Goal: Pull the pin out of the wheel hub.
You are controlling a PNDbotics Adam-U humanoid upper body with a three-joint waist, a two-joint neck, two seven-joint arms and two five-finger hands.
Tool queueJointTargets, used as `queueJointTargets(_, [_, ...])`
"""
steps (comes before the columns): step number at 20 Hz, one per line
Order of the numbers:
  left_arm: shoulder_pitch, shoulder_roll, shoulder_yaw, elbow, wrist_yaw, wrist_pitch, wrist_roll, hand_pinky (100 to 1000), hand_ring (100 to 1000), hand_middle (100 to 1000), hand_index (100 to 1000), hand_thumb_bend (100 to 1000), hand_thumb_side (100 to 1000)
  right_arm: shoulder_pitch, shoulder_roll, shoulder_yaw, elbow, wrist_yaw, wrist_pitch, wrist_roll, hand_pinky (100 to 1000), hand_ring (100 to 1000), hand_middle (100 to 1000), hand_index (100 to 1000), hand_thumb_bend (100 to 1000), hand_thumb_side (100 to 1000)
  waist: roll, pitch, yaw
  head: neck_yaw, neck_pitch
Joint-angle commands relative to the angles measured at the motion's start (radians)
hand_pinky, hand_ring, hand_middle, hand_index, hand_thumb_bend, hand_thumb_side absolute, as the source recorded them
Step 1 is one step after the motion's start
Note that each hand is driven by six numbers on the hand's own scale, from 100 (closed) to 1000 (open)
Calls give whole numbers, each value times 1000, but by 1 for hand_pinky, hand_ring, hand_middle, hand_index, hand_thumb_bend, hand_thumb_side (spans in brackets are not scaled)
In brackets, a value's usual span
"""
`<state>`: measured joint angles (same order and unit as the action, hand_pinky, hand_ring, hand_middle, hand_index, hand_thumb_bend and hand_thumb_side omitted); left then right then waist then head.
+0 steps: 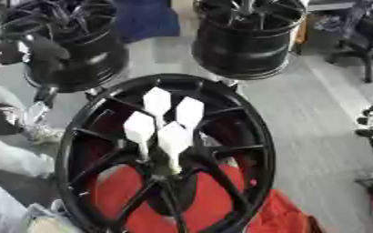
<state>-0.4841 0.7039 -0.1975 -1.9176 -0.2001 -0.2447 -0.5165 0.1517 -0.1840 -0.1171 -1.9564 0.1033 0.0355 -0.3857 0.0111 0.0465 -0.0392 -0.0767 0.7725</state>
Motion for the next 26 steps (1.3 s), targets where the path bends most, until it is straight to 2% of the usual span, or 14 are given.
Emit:
queueJointTargets(1, [-77, 116, -79, 23, -14, -56, -52, 709, 727, 760, 855, 100, 271, -4, -28, 6, -8, 1, -2, 11, 562, 643, 598, 788, 100, 614, -2, -8, -11, 17, -3])
queueJointTargets(5, [-186, 221, -188, 102, -3, -123, -119, 713, 712, 756, 862, 100, 278, -12, -28, 12, -8, -5, -3, 19, 562, 642, 598, 788, 100, 613, -9, -2, -37, 34, -3])
queueJointTargets(6, [-213, 225, -215, 125, -9, -139, -136, 712, 709, 754, 862, 100, 278, -12, -27, 12, -8, -6, -3, 19, 562, 643, 598, 788, 100, 613, -10, -1, -39, 36, -3])
queueJointTargets(11, [-324, 141, -330, 254, -67, -220, -217, 715, 708, 758, 860, 100, 274, -11, -23, 10, -7, -8, -3, 18, 562, 643, 598, 788, 100, 614, -14, -1, -32, 28, -3])
queueJointTargets(13, [-353, 100, -346, 312, -75, -256, -253, 714, 706, 758, 859, 104, 274, -11, -22, 11, -7, -8, -4, 19, 562, 643, 598, 788, 100, 615, -15, -2, -31, 26, -3])
queueJointTargets(15, [-379, 63, -356, 372, -79, -293, -289, 716, 708, 764, 865, 159, 338, -10, -20, 11, -6, -9, -5, 20, 563, 643, 598, 788, 100, 616, -15, -2, -32, 27, -3])
queueJointTargets(19, [-405, 13, -351, 453, -92, -368, -365, 707, 699, 769, 872, 208, 457, -8, -17, 9, -5, -10, -5, 17, 563, 643, 598, 788, 100, 617, -16, -3, -32, 24, -3])
queueJointTargets(21, [-410, 2, -341, 477, -92, -396, -384, 707, 699, 769, 872, 208, 457, -8, -17, 8, -5, -10, -5, 17, 563, 643, 598, 788, 100, 617, -17, -3, -31, 23, -3])
queueJointTargets(22, [-413, -3, -341, 485, -95, -407, -387, 696, 689, 778, 878, 305, 488, -8, -16, 8, -5, -10, -6, 17, 563, 643, 598, 788, 100, 619, -16, -3, -32, 23, -3])
queueJointTargets(26, [-423, -33, -360, 508, -131, -452, -390, 661, 646, 779, 886, 338, 465, -9, -14, 10, -3, -11, -7, 19, 563, 643, 598, 788, 100, 620, -17, -4, -32, 24, -3])
